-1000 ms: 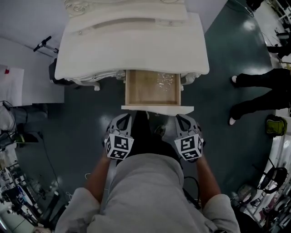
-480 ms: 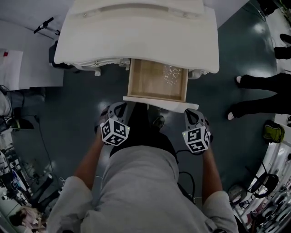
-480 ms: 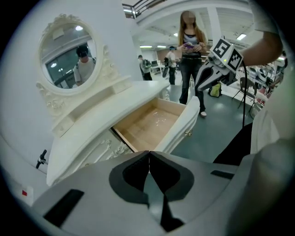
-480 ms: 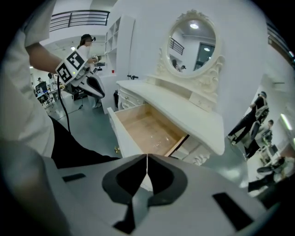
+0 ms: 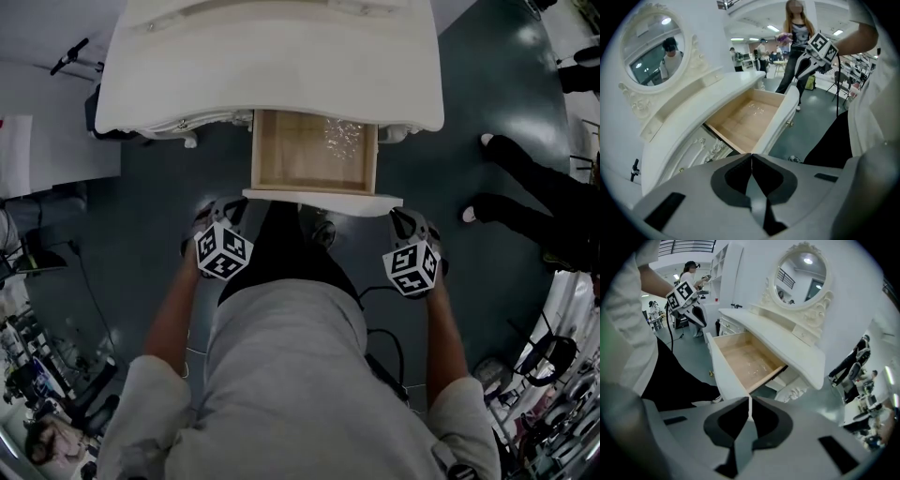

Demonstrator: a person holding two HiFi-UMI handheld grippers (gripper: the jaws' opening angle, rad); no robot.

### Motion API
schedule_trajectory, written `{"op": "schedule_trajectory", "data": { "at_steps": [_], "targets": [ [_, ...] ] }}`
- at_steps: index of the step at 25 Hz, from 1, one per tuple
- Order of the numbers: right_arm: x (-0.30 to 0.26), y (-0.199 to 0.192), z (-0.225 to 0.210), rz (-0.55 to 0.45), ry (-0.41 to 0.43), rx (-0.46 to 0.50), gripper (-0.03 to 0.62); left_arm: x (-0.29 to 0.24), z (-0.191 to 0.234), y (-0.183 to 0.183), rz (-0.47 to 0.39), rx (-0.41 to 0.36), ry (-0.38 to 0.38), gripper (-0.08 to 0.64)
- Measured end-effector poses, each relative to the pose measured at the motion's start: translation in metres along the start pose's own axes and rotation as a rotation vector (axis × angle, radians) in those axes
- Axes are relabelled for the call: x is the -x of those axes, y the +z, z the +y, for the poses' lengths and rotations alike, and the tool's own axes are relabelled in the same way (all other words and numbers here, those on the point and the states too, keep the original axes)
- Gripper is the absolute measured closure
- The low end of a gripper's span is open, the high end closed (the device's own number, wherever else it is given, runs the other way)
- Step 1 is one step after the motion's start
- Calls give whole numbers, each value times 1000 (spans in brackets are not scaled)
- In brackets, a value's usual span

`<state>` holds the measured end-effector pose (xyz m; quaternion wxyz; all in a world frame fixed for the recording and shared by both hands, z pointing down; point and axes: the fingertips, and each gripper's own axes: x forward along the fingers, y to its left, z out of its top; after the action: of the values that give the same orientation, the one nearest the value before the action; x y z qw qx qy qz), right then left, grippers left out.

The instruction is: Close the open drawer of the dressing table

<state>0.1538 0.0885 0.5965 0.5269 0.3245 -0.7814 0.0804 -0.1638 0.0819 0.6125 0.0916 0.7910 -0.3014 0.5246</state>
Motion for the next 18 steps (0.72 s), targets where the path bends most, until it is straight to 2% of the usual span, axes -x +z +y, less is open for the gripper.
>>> {"op": "schedule_trajectory", "data": {
  "at_steps": [5, 8, 10, 13, 16, 18],
  "targets": [
    [-6, -15, -12, 60, -3, 82, 569, -6, 7, -12, 67, -36, -5, 551],
    [-11, -25, -10, 118, 39, 160, 462, -11, 6, -22, 115, -68, -28, 550],
    [-17, -34, -10, 164, 76, 218, 439, -15, 7, -24, 134, -83, -43, 545],
    [-27, -46, -12, 208, 111, 311, 420, -23, 2, -28, 175, -168, -93, 432],
    [-33, -51, -14, 233, 113, 402, 416, -30, 2, -33, 207, -278, -86, 406],
    [-38, -51, -15, 247, 113, 437, 416, -31, 4, -33, 208, -280, -81, 402]
  ]
}}
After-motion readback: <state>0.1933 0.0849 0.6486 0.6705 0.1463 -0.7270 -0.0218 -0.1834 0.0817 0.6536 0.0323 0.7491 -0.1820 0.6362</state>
